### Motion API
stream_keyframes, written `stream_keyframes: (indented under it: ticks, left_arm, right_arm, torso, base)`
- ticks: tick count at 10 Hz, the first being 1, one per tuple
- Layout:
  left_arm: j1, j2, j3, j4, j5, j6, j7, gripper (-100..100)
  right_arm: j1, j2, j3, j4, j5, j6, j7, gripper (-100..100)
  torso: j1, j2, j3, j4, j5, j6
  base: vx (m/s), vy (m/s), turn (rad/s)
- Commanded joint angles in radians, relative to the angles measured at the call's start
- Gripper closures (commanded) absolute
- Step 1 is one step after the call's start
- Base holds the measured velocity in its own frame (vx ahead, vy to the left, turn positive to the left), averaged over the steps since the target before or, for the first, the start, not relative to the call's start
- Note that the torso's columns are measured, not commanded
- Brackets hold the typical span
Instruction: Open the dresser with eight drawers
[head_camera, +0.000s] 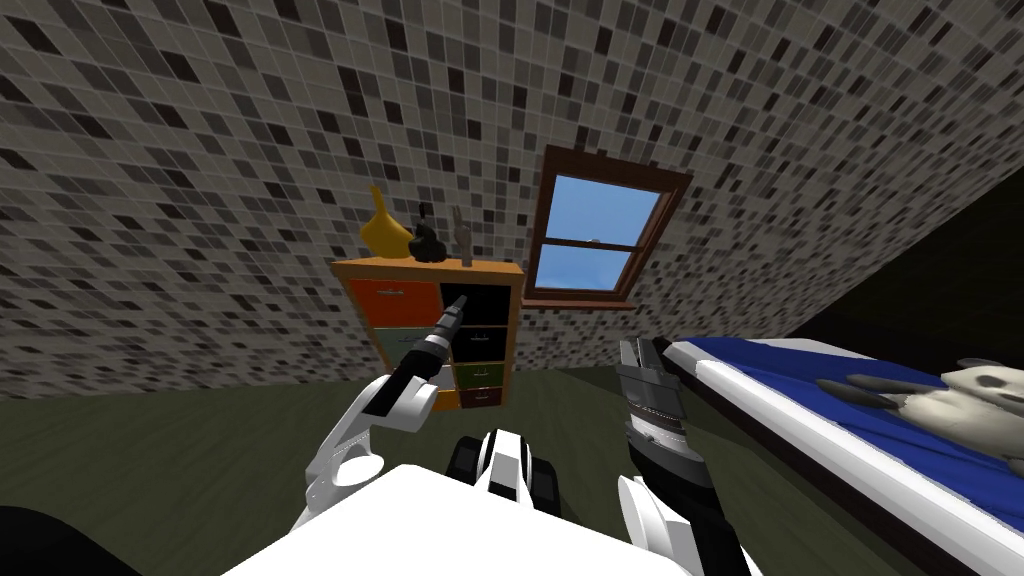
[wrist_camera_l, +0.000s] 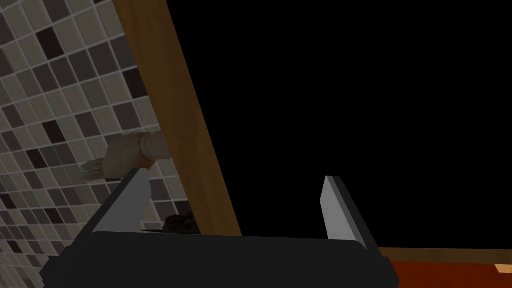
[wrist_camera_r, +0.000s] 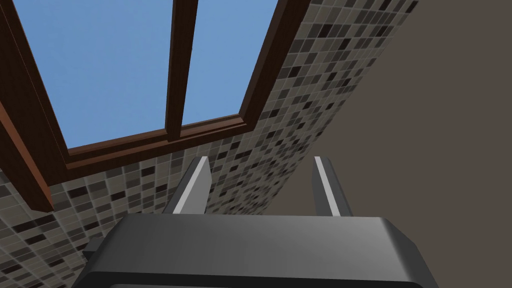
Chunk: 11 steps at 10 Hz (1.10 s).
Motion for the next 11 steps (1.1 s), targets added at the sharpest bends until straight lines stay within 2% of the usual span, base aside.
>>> stream_keyframes:
  ticks: [1, 2, 4, 5, 6, 8, 10, 11]
  left_arm:
    - [-0.013, -0.06, -0.001, -0.01, -0.003, 0.052, -0.004, -100]
    - [-0.009, -0.043, -0.002, -0.007, -0.004, 0.036, -0.003, -100]
    - [0.001, -0.045, -0.005, -0.059, -0.005, 0.081, -0.007, -100]
    - [-0.001, -0.044, -0.003, -0.047, -0.003, 0.068, -0.005, -100]
    - [-0.007, -0.045, -0.003, -0.02, -0.004, 0.05, -0.005, 100]
    - [0.011, -0.045, -0.013, -0.057, -0.005, 0.066, -0.008, 100]
    - [0.026, -0.044, -0.021, -0.083, -0.005, 0.079, -0.01, 100]
    - [0.022, -0.044, -0.018, -0.075, -0.005, 0.074, -0.009, 100]
  right_arm:
    - [0.0, 0.0, 0.0, 0.0, 0.0, 0.0, 0.0, 0]
    - [0.0, 0.0, 0.0, 0.0, 0.0, 0.0, 0.0, 0]
    - [0.0, 0.0, 0.0, 0.0, 0.0, 0.0, 0.0, 0]
    - [0.0, 0.0, 0.0, 0.0, 0.0, 0.0, 0.0, 0]
    - [0.0, 0.0, 0.0, 0.0, 0.0, 0.0, 0.0, 0]
    - [0.0, 0.0, 0.0, 0.0, 0.0, 0.0, 0.0, 0]
    - [-0.001, 0.0, 0.0, 0.0, 0.0, 0.0, 0.0, 0]
    - [-0.001, 0.0, 0.0, 0.0, 0.0, 0.0, 0.0, 0]
  torso:
    - [0.0, 0.0, 0.0, 0.0, 0.0, 0.0]
    - [0.001, -0.001, -0.001, 0.0, 0.0, 0.0]
    - [0.002, 0.001, 0.001, 0.0, 0.001, 0.0]
    - [0.002, -0.003, -0.002, -0.001, 0.001, 0.0]
    - [0.001, 0.0, 0.0, 0.0, 0.0, 0.0]
    - [0.001, 0.001, 0.001, 0.0, 0.001, 0.0]
    - [-0.002, 0.005, 0.003, 0.001, -0.001, 0.0]
    - [-0.001, 0.003, 0.002, 0.001, 0.0, 0.0]
  base:
    - [0.116, -0.026, -0.03]
    - [0.053, -0.009, -0.005]
    - [0.093, 0.011, -0.033]
    - [0.057, 0.009, -0.005]
    - [-0.055, -0.005, 0.038]
    - [-0.079, -0.022, 0.006]
    - [-0.202, -0.073, 0.01]
    - [-0.091, -0.028, 0.001]
